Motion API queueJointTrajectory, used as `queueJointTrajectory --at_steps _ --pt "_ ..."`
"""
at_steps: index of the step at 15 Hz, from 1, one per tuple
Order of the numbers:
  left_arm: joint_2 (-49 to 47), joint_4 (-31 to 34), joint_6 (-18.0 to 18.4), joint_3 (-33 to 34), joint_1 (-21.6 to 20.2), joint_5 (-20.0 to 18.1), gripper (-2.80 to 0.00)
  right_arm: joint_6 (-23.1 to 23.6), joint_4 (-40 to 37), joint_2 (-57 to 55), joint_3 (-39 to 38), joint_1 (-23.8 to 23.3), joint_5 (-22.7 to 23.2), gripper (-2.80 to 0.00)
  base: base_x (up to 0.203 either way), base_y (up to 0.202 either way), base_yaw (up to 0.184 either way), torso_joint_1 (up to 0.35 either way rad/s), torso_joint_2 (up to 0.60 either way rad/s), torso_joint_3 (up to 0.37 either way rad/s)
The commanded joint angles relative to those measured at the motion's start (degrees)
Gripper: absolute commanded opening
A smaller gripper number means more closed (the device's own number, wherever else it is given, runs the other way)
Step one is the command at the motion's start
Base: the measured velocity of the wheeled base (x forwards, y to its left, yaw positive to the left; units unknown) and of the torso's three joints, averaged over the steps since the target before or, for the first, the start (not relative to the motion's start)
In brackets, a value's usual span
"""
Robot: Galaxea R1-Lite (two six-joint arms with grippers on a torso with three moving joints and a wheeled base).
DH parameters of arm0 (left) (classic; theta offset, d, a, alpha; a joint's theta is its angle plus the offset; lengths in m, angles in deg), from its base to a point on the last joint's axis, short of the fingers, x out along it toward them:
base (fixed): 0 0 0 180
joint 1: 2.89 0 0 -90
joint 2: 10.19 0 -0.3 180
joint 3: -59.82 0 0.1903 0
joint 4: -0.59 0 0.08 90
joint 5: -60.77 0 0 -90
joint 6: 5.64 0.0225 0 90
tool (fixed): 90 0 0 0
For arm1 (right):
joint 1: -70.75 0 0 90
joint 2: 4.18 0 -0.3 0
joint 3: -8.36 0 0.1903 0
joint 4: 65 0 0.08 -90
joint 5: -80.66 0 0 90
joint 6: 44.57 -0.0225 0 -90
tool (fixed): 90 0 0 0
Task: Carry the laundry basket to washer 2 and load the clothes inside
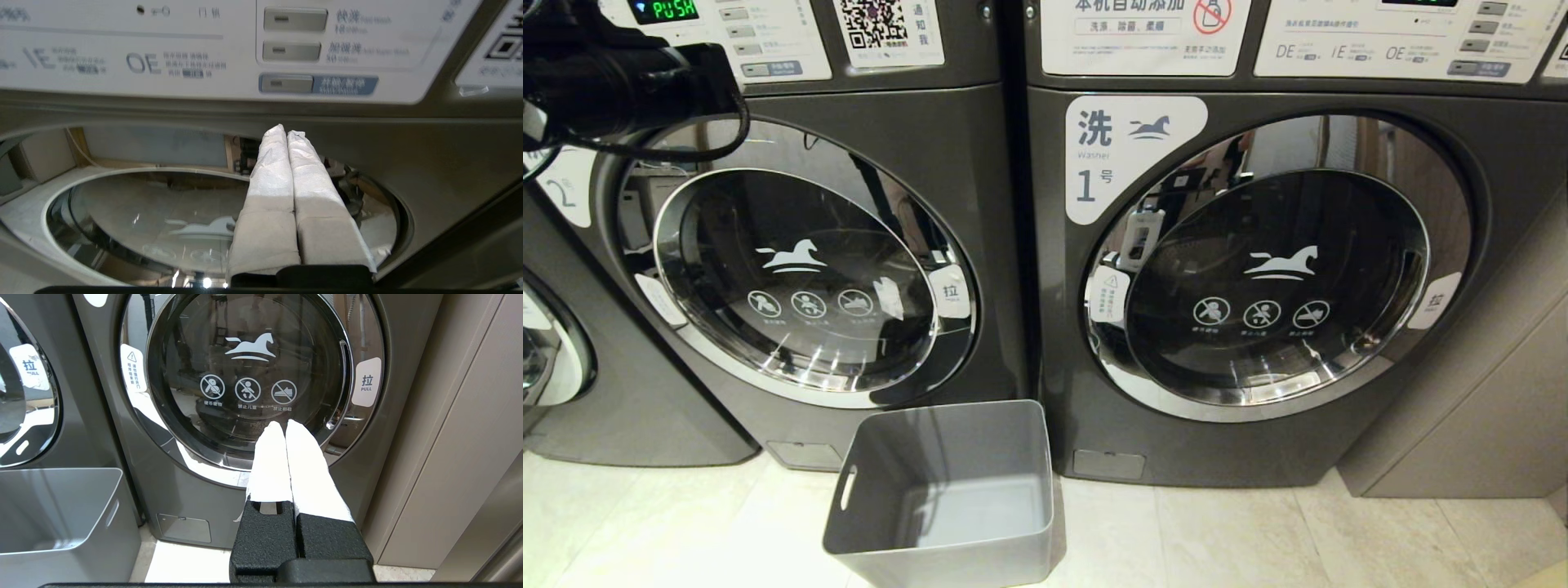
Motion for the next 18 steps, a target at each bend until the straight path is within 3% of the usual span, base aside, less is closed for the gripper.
queueJointTrajectory --at_steps 1,4,7,18 --pt "6.26 2.04 -0.07 5.79 -0.24 1.82 -2.80 0.03 0.14 -0.09 -2.29 0.01 -0.01 -2.80 0.000 0.000 0.000 0.000 0.00 0.000" --pt "11.92 9.76 -0.40 12.75 -1.43 4.94 -2.80 0.03 0.14 -0.09 -2.29 0.01 -0.01 -2.80 0.000 0.000 0.000 0.000 0.00 0.000" --pt "16.64 12.82 -1.61 17.91 -1.98 6.37 -2.80 0.03 0.14 -0.09 -2.29 0.01 0.01 -2.80 0.000 0.000 0.000 0.000 0.00 0.000" --pt "21.24 13.99 -1.86 19.24 -2.00 6.50 -2.80 0.03 0.14 -0.09 -2.29 0.01 0.01 -2.80 0.000 0.000 0.000 0.000 0.00 0.000"
